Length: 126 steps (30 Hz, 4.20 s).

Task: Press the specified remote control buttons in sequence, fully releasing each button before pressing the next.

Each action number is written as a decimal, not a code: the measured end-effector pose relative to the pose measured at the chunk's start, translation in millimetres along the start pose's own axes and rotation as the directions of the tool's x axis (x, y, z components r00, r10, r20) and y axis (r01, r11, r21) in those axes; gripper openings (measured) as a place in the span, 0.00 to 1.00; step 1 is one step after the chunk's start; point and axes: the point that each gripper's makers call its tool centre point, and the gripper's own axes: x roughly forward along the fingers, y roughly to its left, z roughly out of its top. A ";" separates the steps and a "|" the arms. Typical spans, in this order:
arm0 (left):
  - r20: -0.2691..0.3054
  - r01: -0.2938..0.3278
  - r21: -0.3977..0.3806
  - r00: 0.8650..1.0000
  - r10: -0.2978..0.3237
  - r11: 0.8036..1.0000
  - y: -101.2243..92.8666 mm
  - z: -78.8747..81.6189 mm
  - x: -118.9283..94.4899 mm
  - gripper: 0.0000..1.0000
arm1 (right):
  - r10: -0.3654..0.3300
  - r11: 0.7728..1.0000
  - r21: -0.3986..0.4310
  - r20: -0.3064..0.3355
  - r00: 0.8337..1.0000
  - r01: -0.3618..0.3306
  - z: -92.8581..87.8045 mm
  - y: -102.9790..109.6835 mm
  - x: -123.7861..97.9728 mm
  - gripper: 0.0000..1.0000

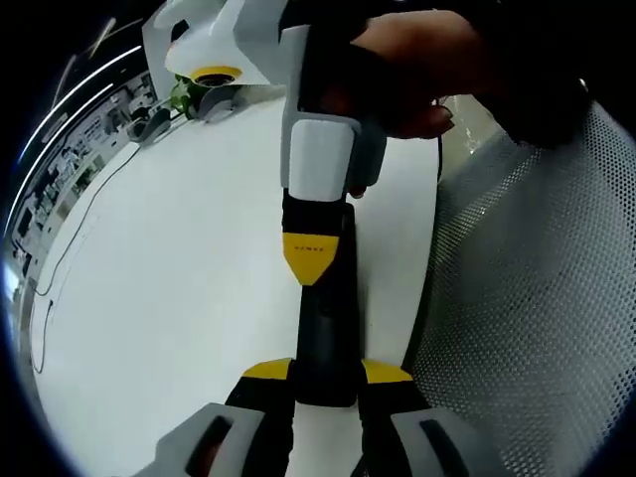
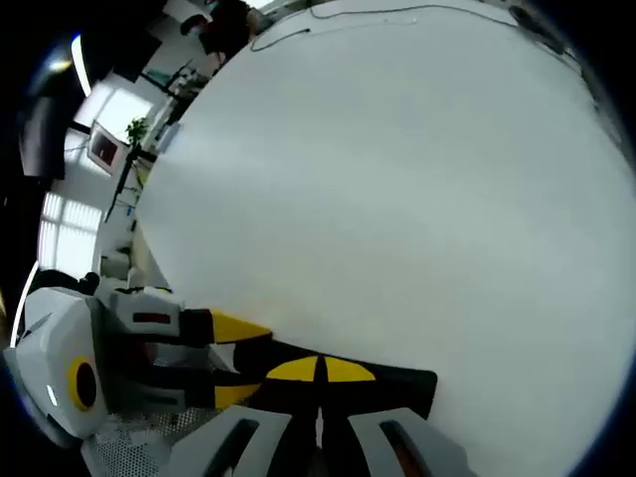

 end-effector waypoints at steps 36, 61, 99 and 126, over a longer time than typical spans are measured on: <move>0.023 0.012 0.022 1.000 -0.013 1.000 -1.5 0.9 -0.9 0.24 | 0.120 0.992 0.039 -0.052 0.991 -0.118 -15.8 1.5 -9.0 0.00; 0.026 0.017 0.023 0.999 -0.018 1.000 -1.4 1.3 -0.7 0.24 | 0.159 0.982 0.115 -0.081 0.984 -0.149 -23.5 2.5 -9.8 0.00; 0.039 0.026 0.031 0.999 -0.028 0.999 -1.5 1.8 -0.2 0.24 | 0.108 0.994 0.016 -0.078 0.991 -0.107 -19.8 12.0 -4.9 0.00; 0.040 0.028 0.026 0.999 -0.029 0.999 -1.2 2.2 0.3 0.24 | 0.100 0.995 -0.015 -0.075 0.992 -0.101 -16.1 18.6 2.9 0.00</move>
